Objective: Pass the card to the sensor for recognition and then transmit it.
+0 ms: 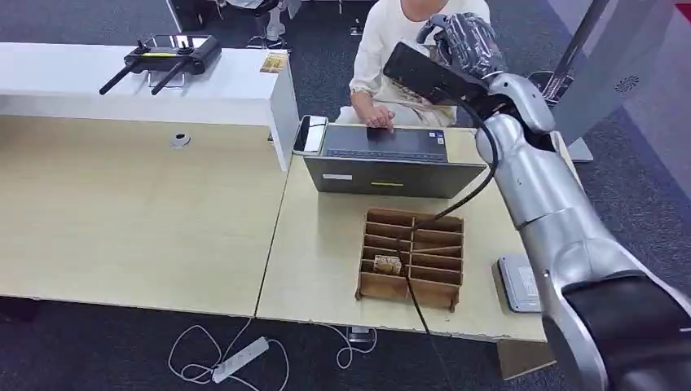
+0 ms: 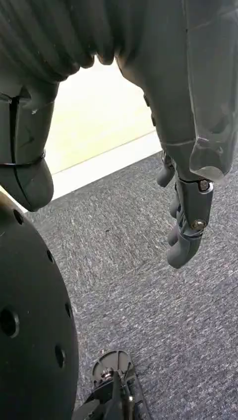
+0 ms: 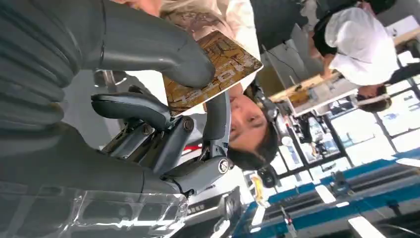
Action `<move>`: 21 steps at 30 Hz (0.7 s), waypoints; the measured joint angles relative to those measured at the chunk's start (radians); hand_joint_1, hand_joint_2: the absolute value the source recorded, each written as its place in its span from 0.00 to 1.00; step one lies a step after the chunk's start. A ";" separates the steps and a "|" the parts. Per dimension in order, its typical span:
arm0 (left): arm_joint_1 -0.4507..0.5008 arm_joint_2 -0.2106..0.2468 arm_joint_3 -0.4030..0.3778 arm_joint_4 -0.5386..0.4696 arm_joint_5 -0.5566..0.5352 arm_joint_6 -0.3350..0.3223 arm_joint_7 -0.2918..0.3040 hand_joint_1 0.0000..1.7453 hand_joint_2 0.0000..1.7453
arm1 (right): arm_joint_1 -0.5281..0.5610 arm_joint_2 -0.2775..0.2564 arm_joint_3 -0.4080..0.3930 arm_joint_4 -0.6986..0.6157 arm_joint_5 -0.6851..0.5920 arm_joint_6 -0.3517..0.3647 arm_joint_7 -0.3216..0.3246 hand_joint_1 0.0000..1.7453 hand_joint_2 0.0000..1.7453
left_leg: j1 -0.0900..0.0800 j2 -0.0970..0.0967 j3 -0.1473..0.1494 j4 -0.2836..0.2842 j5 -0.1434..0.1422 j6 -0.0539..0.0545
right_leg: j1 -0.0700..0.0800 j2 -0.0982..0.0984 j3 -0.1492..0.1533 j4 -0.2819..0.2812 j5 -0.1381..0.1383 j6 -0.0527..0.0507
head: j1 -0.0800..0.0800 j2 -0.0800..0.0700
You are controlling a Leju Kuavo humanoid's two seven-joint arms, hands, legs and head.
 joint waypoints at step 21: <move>-0.002 0.007 0.000 0.000 0.004 -0.010 0.001 0.00 1.00 | -0.078 0.007 -0.038 0.267 -0.006 -0.005 0.063 0.98 1.00 | 0.000 0.000 0.000 0.000 0.000 0.000 | 0.000 0.000 0.000 0.000 0.000 0.000 | 0.000 0.000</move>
